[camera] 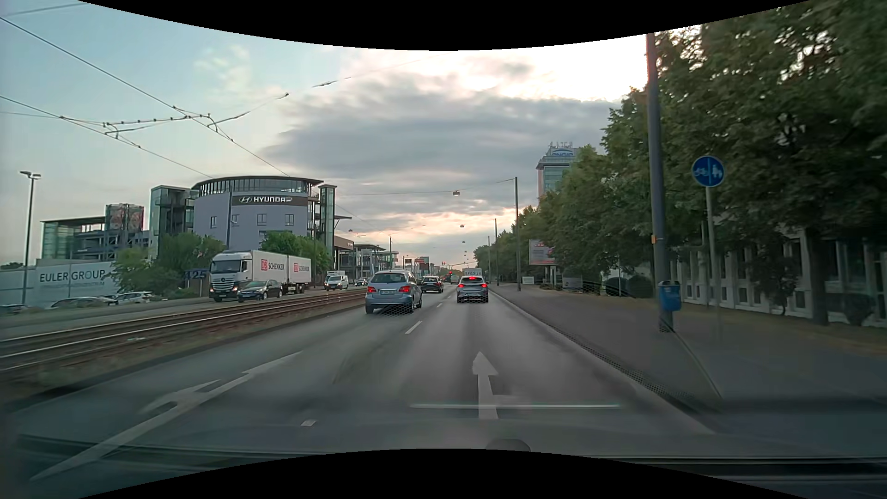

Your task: Follow the waypoints while adhering to traffic rules and regulations

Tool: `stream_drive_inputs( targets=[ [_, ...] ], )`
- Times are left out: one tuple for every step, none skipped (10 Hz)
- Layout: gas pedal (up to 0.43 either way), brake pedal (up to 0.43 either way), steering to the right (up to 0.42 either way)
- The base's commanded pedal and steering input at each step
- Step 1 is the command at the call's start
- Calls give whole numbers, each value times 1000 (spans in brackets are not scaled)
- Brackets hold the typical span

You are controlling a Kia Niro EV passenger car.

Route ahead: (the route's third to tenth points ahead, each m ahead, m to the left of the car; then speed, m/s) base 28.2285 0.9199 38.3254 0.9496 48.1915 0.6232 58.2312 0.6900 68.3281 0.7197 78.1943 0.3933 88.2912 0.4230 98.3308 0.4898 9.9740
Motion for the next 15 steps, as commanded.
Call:
stream_drive_inputs(
  targets=[
    [0,0,-3],
    [0,0,-3],
    [0,0,-3],
    [0,0,-3],
    [0,0,-4],
    [0,0,-3],
    [0,0,-3],
    [0,0,-3],
    [0,0,-4],
    [0,0,-4],
    [0,0,-5],
    [0,0,-5],
    [0,0,-5],
    [0,0,-5],
    [0,0,-5]
  ],
)
